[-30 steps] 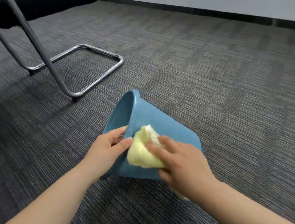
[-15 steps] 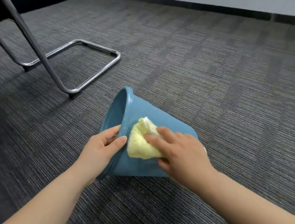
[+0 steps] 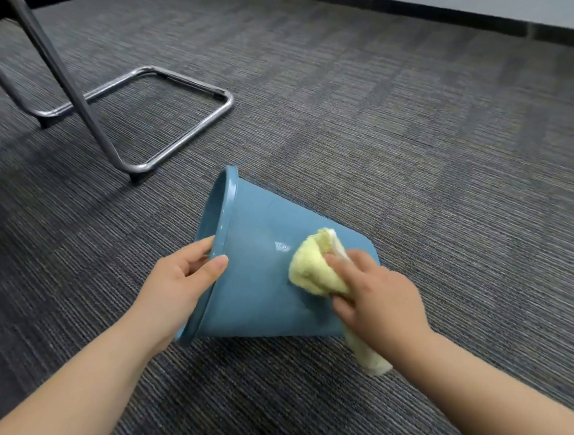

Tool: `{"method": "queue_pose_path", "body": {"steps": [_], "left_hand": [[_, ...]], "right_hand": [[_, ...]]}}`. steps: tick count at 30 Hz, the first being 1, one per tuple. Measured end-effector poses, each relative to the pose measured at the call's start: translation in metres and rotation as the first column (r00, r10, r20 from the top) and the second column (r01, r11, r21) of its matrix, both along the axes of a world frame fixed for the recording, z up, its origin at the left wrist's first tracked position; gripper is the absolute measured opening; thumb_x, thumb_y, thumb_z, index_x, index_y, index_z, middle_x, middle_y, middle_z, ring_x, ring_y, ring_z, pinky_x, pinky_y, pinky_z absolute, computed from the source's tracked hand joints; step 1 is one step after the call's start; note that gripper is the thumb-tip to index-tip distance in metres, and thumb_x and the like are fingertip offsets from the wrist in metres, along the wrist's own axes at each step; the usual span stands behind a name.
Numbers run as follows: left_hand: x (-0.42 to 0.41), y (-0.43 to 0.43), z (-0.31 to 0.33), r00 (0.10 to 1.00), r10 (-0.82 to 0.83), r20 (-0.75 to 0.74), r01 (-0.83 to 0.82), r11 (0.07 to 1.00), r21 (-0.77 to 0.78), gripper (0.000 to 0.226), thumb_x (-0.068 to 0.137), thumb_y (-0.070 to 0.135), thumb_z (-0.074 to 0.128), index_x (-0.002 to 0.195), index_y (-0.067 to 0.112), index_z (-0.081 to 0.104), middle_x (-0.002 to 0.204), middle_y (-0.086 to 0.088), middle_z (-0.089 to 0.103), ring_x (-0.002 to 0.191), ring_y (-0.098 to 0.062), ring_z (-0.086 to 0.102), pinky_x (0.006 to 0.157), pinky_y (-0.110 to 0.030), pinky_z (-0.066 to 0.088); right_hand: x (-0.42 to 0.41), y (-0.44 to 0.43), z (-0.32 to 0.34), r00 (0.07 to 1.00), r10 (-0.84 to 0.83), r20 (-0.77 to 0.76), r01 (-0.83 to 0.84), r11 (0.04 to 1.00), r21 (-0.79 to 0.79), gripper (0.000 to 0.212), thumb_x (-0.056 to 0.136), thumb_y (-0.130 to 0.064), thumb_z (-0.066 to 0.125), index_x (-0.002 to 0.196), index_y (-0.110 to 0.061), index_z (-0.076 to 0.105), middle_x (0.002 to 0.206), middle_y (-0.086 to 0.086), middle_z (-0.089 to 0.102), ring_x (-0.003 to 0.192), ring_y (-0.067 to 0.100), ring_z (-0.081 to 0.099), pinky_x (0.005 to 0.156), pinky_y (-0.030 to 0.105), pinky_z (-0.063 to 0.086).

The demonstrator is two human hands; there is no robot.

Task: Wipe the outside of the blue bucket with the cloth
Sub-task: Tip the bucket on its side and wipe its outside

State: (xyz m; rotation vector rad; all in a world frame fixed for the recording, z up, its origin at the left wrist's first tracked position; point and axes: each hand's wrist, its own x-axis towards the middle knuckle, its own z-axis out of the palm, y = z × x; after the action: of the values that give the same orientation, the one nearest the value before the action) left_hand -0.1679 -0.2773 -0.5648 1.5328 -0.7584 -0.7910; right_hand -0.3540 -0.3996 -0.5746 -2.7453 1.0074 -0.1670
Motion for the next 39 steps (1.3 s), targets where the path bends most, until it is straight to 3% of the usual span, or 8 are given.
{"method": "queue_pose_path", "body": {"steps": [2, 7, 13, 18, 23, 30, 36, 39], "left_hand": [[0.002, 0.002, -0.002, 1.000, 0.007, 0.001, -0.007, 1.000, 0.002, 0.031, 0.084, 0.004, 0.048, 0.089, 0.032, 0.061, 0.070, 0.024, 0.071, 0.070, 0.007, 0.065, 0.059, -0.007, 0.048], [0.004, 0.004, -0.002, 1.000, 0.009, -0.028, -0.008, 1.000, 0.015, 0.029, 0.084, 0.007, 0.049, 0.090, 0.032, 0.062, 0.073, 0.023, 0.072, 0.072, 0.004, 0.066, 0.058, -0.009, 0.049], [0.007, 0.010, -0.006, 0.999, 0.020, -0.035, -0.019, 0.999, 0.034, 0.029, 0.084, 0.007, 0.049, 0.090, 0.033, 0.062, 0.073, 0.021, 0.073, 0.072, 0.004, 0.067, 0.057, -0.009, 0.050], [0.010, 0.009, -0.008, 0.998, 0.044, -0.040, -0.042, 0.998, 0.038, 0.028, 0.084, 0.009, 0.049, 0.089, 0.033, 0.062, 0.073, 0.023, 0.072, 0.071, 0.006, 0.066, 0.056, -0.009, 0.049], [0.009, 0.010, -0.007, 0.998, 0.034, -0.045, -0.033, 0.999, 0.038, 0.028, 0.084, 0.008, 0.048, 0.088, 0.032, 0.063, 0.072, 0.022, 0.073, 0.069, 0.005, 0.066, 0.053, -0.009, 0.049], [0.011, 0.009, -0.008, 0.998, 0.061, -0.026, -0.060, 0.997, 0.043, 0.029, 0.085, 0.006, 0.047, 0.088, 0.031, 0.061, 0.069, 0.025, 0.071, 0.069, 0.008, 0.065, 0.056, -0.007, 0.048], [0.014, 0.014, -0.011, 0.997, 0.071, -0.019, -0.069, 0.996, 0.054, 0.030, 0.086, 0.006, 0.045, 0.090, 0.032, 0.060, 0.068, 0.026, 0.071, 0.068, 0.010, 0.064, 0.054, -0.008, 0.048], [0.016, 0.014, -0.011, 0.998, 0.064, -0.006, -0.063, 0.996, 0.067, 0.030, 0.086, 0.007, 0.045, 0.091, 0.034, 0.060, 0.070, 0.028, 0.070, 0.070, 0.011, 0.064, 0.056, -0.006, 0.048]], "right_hand": [[-0.002, 0.003, -0.003, 0.998, -0.006, 0.061, 0.006, 1.000, 0.005, 0.054, 0.077, -0.035, 0.054, 0.128, -0.034, 0.037, 0.129, -0.002, 0.047, 0.091, 0.027, 0.060, 0.061, 0.029, 0.034], [0.008, 0.031, -0.005, 0.971, 0.236, 0.036, -0.230, 0.967, -0.113, 0.059, 0.040, -0.044, 0.074, 0.096, -0.033, 0.064, 0.088, -0.006, 0.071, 0.049, 0.013, 0.061, 0.040, 0.014, 0.039], [-0.011, -0.005, -0.014, 1.000, -0.023, 0.013, 0.022, 0.999, 0.040, 0.054, 0.077, -0.035, 0.053, 0.129, -0.035, 0.037, 0.133, -0.006, 0.045, 0.098, 0.025, 0.058, 0.071, 0.031, 0.044], [-0.008, 0.010, -0.018, 0.982, 0.173, 0.078, -0.176, 0.984, 0.030, 0.048, 0.055, -0.034, 0.066, 0.103, -0.028, 0.062, 0.095, -0.002, 0.069, 0.054, 0.020, 0.065, 0.039, 0.023, 0.045], [-0.022, -0.017, -0.029, 0.994, -0.109, -0.015, 0.110, 0.991, 0.074, 0.051, 0.079, -0.037, 0.051, 0.129, -0.034, 0.036, 0.127, -0.004, 0.047, 0.094, 0.027, 0.059, 0.061, 0.029, 0.037], [-0.007, 0.009, -0.032, 0.989, 0.070, 0.131, -0.090, 0.985, 0.149, 0.050, 0.073, -0.038, 0.052, 0.122, -0.036, 0.045, 0.122, -0.005, 0.054, 0.087, 0.026, 0.062, 0.062, 0.031, 0.045], [-0.027, -0.023, -0.041, 0.979, -0.203, -0.027, 0.204, 0.966, 0.155, 0.051, 0.081, -0.037, 0.050, 0.129, -0.032, 0.035, 0.125, -0.003, 0.046, 0.092, 0.026, 0.059, 0.062, 0.029, 0.039], [-0.022, -0.011, -0.041, 0.986, -0.168, 0.006, 0.165, 0.973, 0.161, 0.052, 0.079, -0.037, 0.052, 0.128, -0.030, 0.037, 0.121, -0.001, 0.047, 0.090, 0.027, 0.059, 0.061, 0.029, 0.039]]}}
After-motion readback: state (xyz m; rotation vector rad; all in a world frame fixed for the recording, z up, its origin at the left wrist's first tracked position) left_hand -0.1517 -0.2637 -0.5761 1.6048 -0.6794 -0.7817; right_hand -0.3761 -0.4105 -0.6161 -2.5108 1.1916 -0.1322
